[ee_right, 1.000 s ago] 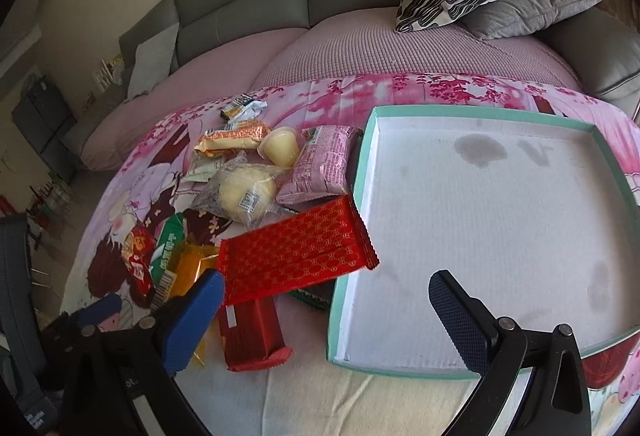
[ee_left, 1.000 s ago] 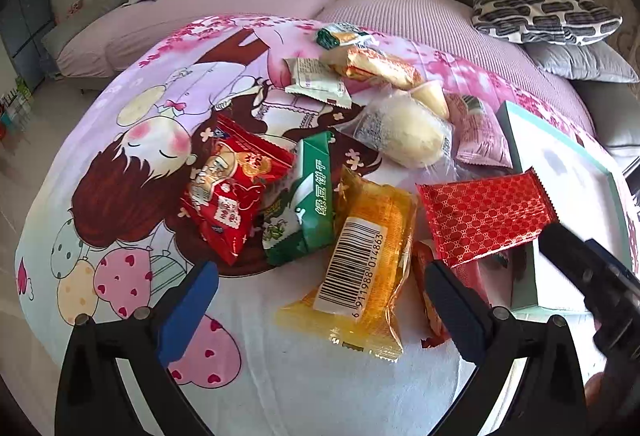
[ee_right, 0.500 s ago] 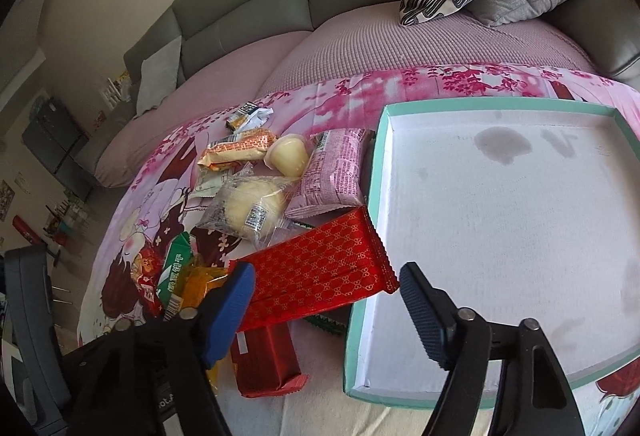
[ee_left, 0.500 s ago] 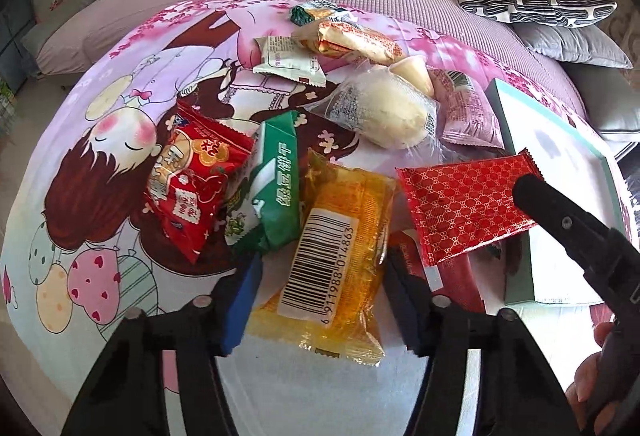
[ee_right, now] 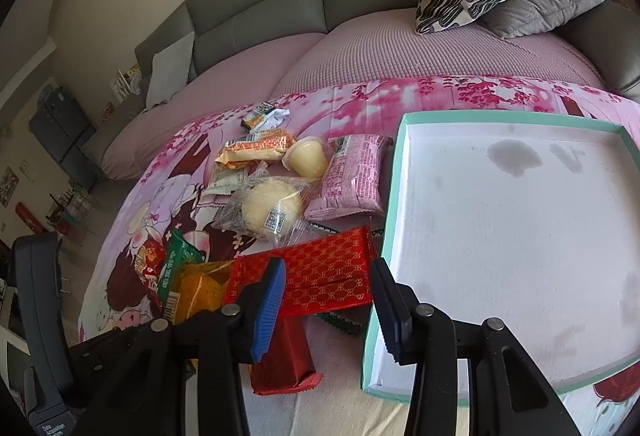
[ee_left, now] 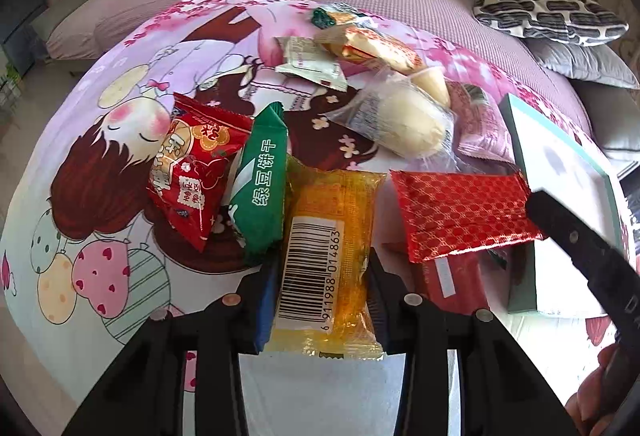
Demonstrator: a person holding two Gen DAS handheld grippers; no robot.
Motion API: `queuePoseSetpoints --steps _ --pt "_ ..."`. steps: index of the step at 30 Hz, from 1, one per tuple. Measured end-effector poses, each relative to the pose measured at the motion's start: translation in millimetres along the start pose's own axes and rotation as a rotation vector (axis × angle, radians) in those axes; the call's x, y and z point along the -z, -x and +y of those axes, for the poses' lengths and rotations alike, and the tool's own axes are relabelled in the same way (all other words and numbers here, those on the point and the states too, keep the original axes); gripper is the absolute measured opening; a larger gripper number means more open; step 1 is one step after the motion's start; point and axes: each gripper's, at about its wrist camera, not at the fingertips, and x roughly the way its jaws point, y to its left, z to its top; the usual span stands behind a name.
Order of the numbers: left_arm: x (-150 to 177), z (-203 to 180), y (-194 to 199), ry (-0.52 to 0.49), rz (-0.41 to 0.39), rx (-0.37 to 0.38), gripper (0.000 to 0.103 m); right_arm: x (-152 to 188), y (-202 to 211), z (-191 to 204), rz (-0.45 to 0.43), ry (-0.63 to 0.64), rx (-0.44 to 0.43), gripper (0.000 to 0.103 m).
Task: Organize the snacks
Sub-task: 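Grasp the yellow barcode bread pack with left tool while right grasps red diamond-pattern bar, then carry the yellow pack with left tool while right carries the red bar over the tray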
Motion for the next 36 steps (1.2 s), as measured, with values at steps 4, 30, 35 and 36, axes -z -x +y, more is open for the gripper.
queuePoseSetpoints --steps 4,30,35,36 --pt "-1 7 2 0.026 -0.007 0.0 0.041 6 6 2 0.029 -0.032 -0.042 0.046" --pt "1 10 7 0.033 0.004 0.05 0.041 2 -40 -3 0.086 -0.25 -0.129 0.032" --pt "1 10 4 0.033 0.014 0.055 0.041 0 -48 -8 0.082 -0.294 -0.159 0.022" --pt "1 10 4 0.033 0.016 0.055 0.041 0 -48 -8 0.078 -0.291 -0.158 0.022"
